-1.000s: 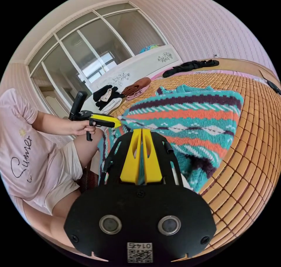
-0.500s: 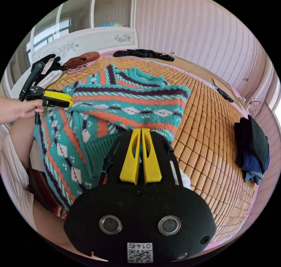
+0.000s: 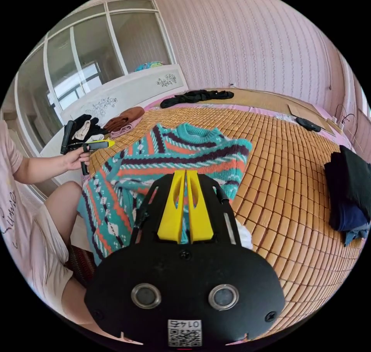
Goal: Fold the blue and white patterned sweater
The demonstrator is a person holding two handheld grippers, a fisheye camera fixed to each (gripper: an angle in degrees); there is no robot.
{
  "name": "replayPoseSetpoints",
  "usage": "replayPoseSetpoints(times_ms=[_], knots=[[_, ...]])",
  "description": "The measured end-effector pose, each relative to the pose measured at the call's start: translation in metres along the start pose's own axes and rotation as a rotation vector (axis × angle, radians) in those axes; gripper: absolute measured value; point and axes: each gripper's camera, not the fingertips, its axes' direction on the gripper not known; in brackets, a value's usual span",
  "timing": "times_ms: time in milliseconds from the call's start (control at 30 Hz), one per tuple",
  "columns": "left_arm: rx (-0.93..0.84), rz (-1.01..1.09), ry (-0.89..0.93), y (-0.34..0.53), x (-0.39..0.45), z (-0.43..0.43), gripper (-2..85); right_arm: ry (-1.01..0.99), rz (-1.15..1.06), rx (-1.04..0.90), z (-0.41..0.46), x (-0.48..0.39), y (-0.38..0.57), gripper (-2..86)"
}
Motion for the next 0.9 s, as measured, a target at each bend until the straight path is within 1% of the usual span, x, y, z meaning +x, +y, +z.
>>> replayPoseSetpoints(times_ms=[33, 67, 100, 133, 167, 200, 233, 267, 300, 333, 367, 467, 500, 533, 567, 667, 733, 800, 833, 900], knots=[[-0.012, -0.001, 0.003, -0.010, -0.009, 0.006, 10.7, 0.001, 0.035, 0.025, 0.001, 0.007, -0.007, 7.9], [-0.024, -0.009, 0.019, -0.029, -0.025, 0.019, 12.9, 0.022, 0.092, 0.039, 0.008, 0.020, -0.023, 14.7], [-0.044, -0.036, 0.035, -0.047, -0.041, 0.036, 15.0, 0.082, 0.127, 0.009, 0.020, 0.031, -0.038, 16.7], [-0.064, -0.050, 0.046, -0.055, -0.048, 0.045, 16.0, 0.117, 0.128, -0.012, 0.027, 0.034, -0.044, 17.8], [-0.108, -0.088, 0.073, -0.070, -0.062, 0.065, 17.2, 0.198, 0.115, -0.051, 0.042, 0.040, -0.054, 17.9], [-0.154, -0.142, 0.108, -0.081, -0.074, 0.085, 17.9, 0.279, 0.110, -0.096, 0.059, 0.045, -0.061, 17.8], [-0.172, -0.167, 0.136, -0.086, -0.079, 0.095, 18.1, 0.310, 0.108, -0.130, 0.069, 0.048, -0.064, 17.7], [-0.201, -0.200, 0.191, -0.093, -0.085, 0.112, 18.2, 0.332, 0.107, -0.232, 0.092, 0.055, -0.066, 16.6], [-0.233, -0.205, 0.224, -0.098, -0.087, 0.128, 18.1, 0.304, 0.126, -0.340, 0.113, 0.062, -0.066, 14.7], [-0.255, -0.199, 0.230, -0.101, -0.086, 0.135, 17.5, 0.271, 0.134, -0.388, 0.121, 0.065, -0.065, 13.4], [-0.291, -0.157, 0.229, -0.106, -0.084, 0.145, 16.3, 0.243, 0.170, -0.360, 0.123, 0.068, -0.066, 10.8], [-0.369, -0.039, 0.126, -0.121, -0.077, 0.157, 13.1, 0.187, 0.252, -0.384, 0.119, 0.076, -0.079, 7.1], [-0.400, -0.034, 0.107, -0.128, -0.080, 0.158, 9.9, 0.178, 0.240, -0.361, 0.113, 0.074, -0.086, 6.4], [-0.394, -0.012, 0.168, -0.131, -0.080, 0.156, 7.4, 0.173, 0.236, -0.340, 0.110, 0.072, -0.090, 6.3], [-0.365, -0.071, 0.199, -0.138, -0.085, 0.150, 4.7, 0.157, 0.245, -0.301, 0.102, 0.071, -0.100, 6.1], [-0.232, -0.012, 0.199, -0.154, -0.081, 0.120, 4.3, 0.046, 0.271, -0.155, 0.073, 0.066, -0.125, 5.9], [-0.136, 0.031, 0.238, -0.160, -0.081, 0.092, 4.3, -0.003, 0.204, -0.081, 0.051, 0.054, -0.137, 6.0], [-0.039, 0.094, 0.281, -0.148, -0.089, 0.050, 4.3, -0.042, 0.043, -0.019, 0.018, 0.028, -0.133, 6.0], [-0.025, 0.115, 0.293, -0.141, -0.092, 0.039, 4.3, -0.060, 0.000, -0.015, 0.010, 0.021, -0.128, 6.0], [-0.036, 0.152, 0.352, -0.094, -0.110, 0.005, 4.0, -0.159, -0.130, -0.050, -0.020, -0.002, -0.087, 6.2]])
